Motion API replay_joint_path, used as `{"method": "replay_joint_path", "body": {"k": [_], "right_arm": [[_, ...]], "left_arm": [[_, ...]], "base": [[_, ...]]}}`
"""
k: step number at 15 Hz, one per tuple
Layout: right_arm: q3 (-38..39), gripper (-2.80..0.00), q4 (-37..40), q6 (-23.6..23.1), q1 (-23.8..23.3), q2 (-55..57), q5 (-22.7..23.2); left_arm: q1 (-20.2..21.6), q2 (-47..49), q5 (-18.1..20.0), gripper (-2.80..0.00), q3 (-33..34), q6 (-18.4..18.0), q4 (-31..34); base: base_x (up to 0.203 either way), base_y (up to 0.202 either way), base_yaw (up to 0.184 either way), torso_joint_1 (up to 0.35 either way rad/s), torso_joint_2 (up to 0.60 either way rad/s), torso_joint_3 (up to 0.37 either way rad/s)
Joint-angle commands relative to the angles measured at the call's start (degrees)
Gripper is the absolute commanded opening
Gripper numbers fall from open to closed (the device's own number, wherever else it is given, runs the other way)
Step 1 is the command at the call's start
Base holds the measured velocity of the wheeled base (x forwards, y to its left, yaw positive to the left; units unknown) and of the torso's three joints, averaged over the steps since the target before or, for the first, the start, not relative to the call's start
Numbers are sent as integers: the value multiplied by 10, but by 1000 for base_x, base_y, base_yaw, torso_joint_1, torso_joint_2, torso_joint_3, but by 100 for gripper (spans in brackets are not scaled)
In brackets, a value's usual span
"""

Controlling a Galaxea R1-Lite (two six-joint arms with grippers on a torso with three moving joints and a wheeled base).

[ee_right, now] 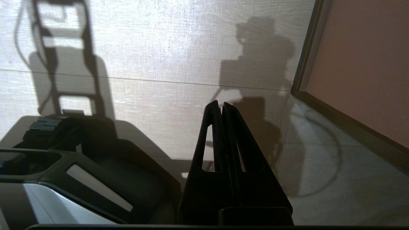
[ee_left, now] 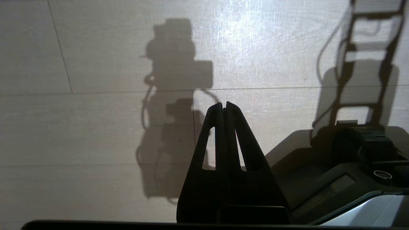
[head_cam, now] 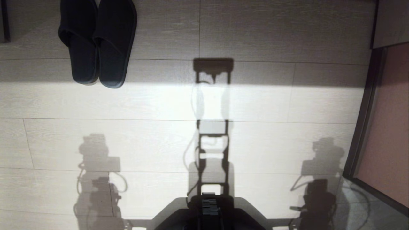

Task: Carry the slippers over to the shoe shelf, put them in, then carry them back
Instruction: Pick up the slippers on the floor

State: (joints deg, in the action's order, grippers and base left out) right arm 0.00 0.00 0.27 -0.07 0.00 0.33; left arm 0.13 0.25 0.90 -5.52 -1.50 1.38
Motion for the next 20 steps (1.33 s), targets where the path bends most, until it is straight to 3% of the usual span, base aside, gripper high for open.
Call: {"method": "replay_joint_path", "body": {"k": [1, 3, 5, 10, 15, 18, 19, 20], "right_arm": [[0, -280, 0, 0, 0, -1, 0], [0, -280, 0, 0, 0, -1, 0], [0, -280, 0, 0, 1, -1, 0], [0, -280, 0, 0, 0, -1, 0], [0, -280, 0, 0, 1, -1, 0], [0, -280, 0, 0, 0, -1, 0], [0, -280, 0, 0, 0, -1, 0], [0, -280, 0, 0, 1, -1, 0]], "left_arm": [[0, 22, 3, -280, -104, -6, 48], [-1, 92, 0, -280, -206, -22, 107], [-1, 184, -13, -280, -244, -32, 101], [-1, 443, -76, -280, -274, -52, -23], [-69, 578, -160, -280, -296, -48, -81], [-76, 716, -173, -280, -315, -40, -181], [-77, 765, -178, -280, -339, -48, -220], [-77, 806, -186, -280, -365, -79, -249]], "base": [[0, 0, 0, 0, 0, 0], [0, 0, 0, 0, 0, 0], [0, 0, 0, 0, 0, 0], [0, 0, 0, 0, 0, 0], [0, 0, 0, 0, 0, 0], [0, 0, 0, 0, 0, 0], [0, 0, 0, 0, 0, 0], [0, 0, 0, 0, 0, 0]]}}
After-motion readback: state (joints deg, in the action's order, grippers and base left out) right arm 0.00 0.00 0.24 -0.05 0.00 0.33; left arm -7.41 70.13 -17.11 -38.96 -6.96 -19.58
